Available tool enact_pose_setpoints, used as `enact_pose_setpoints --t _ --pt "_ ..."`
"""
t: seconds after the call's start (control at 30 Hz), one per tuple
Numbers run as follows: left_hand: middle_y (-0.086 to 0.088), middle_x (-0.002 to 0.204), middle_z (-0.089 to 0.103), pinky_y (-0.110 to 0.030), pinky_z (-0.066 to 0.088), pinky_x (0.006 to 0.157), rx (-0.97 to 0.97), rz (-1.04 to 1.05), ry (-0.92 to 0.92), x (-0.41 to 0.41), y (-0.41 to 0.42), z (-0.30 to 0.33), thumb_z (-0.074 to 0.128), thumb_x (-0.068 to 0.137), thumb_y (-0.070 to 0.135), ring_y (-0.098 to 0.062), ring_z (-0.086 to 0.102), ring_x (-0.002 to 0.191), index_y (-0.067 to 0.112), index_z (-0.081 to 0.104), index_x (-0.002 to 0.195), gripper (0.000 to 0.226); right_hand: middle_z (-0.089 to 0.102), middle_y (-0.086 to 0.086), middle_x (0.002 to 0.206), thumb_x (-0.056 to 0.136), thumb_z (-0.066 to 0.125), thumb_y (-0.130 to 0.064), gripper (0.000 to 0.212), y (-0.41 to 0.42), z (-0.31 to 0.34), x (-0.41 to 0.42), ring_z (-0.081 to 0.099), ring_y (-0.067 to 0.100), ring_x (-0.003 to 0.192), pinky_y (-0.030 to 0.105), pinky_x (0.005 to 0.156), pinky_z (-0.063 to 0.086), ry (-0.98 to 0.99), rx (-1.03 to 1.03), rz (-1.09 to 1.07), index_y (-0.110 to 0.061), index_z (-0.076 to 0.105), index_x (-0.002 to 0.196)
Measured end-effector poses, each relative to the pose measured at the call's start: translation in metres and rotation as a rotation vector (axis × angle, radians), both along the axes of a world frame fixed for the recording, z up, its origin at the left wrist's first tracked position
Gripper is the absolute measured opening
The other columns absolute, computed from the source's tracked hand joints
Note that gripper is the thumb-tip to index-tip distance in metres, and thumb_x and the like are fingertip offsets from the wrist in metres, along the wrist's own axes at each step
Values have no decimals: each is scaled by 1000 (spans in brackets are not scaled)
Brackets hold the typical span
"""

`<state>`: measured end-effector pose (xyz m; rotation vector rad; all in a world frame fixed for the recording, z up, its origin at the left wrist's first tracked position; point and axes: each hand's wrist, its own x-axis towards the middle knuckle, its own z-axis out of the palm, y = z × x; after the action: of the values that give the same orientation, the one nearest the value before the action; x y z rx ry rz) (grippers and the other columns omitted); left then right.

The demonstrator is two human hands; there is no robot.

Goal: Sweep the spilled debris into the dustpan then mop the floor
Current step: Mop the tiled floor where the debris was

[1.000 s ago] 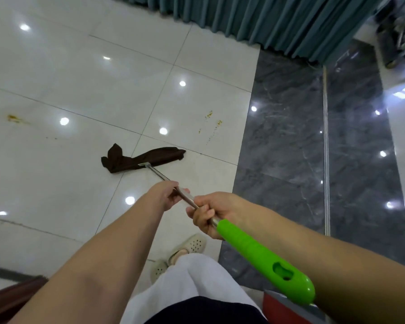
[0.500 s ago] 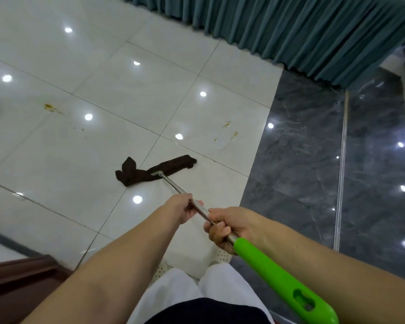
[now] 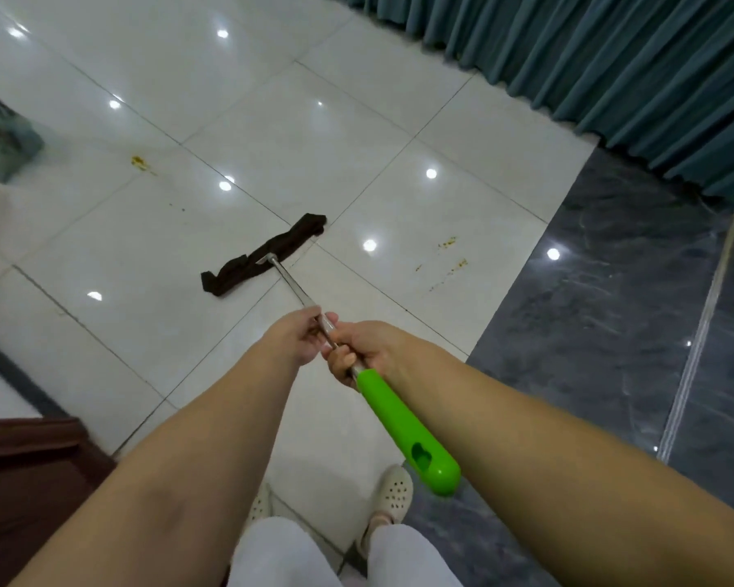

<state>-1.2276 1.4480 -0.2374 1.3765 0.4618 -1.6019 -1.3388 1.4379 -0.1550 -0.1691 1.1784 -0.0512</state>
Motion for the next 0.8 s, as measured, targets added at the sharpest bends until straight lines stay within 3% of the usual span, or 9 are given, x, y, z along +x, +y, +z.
enact_pose_setpoints --t 0.17,0.3,0.4,0.47,0.5,0.57,0.63,0.7,0.8 --pt "-13 46 63 -30 48 83 15 -27 -70 -55 -8 -19 42 100 8 -19 58 65 -2 47 77 26 43 4 69 98 38 -5 24 -13 -16 -64 31 4 26 8 26 25 18 25 85 -27 46 100" --pt "-15 46 63 -27 55 74 11 -50 -72 -94 2 -16 41 98 5 -19 62 57 -5 49 78 24 41 5 70 98 36 -6 29 -5 -12 -110 31 3 27 10 25 26 22 28 112 -32 48 105" --pt "-16 45 59 -28 51 82 18 -104 -70 -116 14 -3 40 99 3 -20 62 52 -4 46 74 26 41 5 71 98 35 -6 33 8 -3 -137 31 4 26 9 25 26 27 39 108 -34 48 109" --pt "-14 40 56 -26 55 68 21 -190 -85 -132 25 9 38 99 1 -19 61 41 -3 43 73 27 41 6 71 99 35 -6 34 22 8 -156 32 4 26 9 25 26 36 47 95 -35 49 109" --pt "-17 47 59 -28 58 63 21 -239 -92 -141 31 13 36 99 1 -23 63 45 -4 43 74 26 41 6 70 99 35 -6 32 29 13 -166 32 4 25 9 24 26 36 52 83 -33 49 109" --pt "-23 66 60 -38 58 75 25 -337 -82 -159 44 20 36 99 0 -29 62 61 -5 44 78 23 42 7 67 100 37 -7 27 47 25 -187 32 4 25 9 24 26 44 65 61 -30 51 106" --pt "-24 64 63 -42 51 81 17 -413 -39 -176 60 26 36 99 0 -29 60 66 -6 45 80 22 43 7 61 101 40 -10 21 65 38 -207 32 4 25 8 24 26 52 82 59 -26 54 99" --pt "-19 52 65 -38 51 77 -4 -461 15 -192 75 32 37 98 0 -28 61 66 -6 46 79 22 44 6 56 100 45 -13 15 81 51 -224 32 3 26 8 24 25 65 92 53 -22 56 94" --pt "-21 65 64 -34 58 49 -16 -475 79 -208 95 38 38 99 1 -32 65 56 -7 47 79 23 46 5 52 88 58 -13 3 100 70 -241 33 4 28 9 25 26 66 120 49 -16 57 88"
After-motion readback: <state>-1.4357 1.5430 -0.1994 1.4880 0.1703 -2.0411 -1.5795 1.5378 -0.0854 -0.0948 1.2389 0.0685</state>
